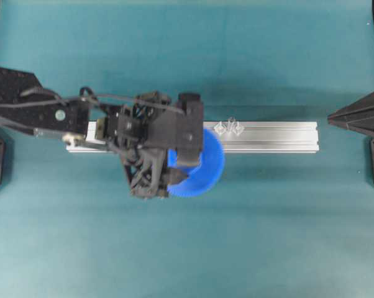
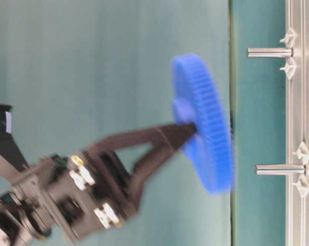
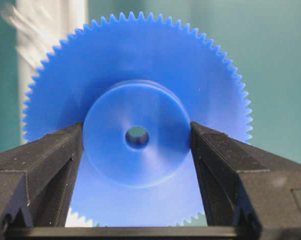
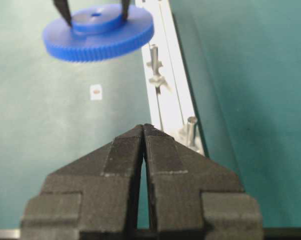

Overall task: Find the location of the shaft and insert the large gear.
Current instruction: 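Lift the blue gear and carry it over the rail toward the right shaft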

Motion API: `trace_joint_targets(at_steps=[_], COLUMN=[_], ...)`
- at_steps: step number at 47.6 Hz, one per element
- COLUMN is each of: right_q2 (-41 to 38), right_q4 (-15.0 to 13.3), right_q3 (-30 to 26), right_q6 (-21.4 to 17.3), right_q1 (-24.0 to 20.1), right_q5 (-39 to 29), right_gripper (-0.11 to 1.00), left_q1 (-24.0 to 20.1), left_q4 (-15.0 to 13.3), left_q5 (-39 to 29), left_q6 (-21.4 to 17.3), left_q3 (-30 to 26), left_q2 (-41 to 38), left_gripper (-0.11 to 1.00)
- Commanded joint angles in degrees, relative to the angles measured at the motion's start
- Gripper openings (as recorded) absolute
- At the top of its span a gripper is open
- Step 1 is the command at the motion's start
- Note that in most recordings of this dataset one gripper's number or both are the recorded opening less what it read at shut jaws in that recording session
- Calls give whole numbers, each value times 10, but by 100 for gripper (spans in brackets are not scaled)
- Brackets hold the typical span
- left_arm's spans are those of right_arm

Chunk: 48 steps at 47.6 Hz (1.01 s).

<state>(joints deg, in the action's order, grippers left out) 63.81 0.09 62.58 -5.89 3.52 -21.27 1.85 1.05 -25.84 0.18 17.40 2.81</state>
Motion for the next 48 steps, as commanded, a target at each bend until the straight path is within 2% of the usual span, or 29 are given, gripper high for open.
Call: trace_joint_targets(at_steps=[1,8,21,32,48], right_q2=[-3,-2,1,16,22], right_q4=[1,1,1,1,1], right_q3=[-4,-1,1,3,5], right_q6=[-5,-5,-5,-5,-5], right_q1=[3,2,3,3,3], right_q5=[3,5,6,3,3], right_gripper=[8,8,8,8,8], left_q1=[-12,-26,-42,-62,-66], left_q4=[2,2,2,2,2], left_q5=[3,3,1,-4,-59], left_q6=[-2,-16,-86,-99,-137], left_q3=[-27,-44,-98,-161,-213], left_q2=[15,-1,-72,-134,-198], left_gripper=[72,72,72,72,72])
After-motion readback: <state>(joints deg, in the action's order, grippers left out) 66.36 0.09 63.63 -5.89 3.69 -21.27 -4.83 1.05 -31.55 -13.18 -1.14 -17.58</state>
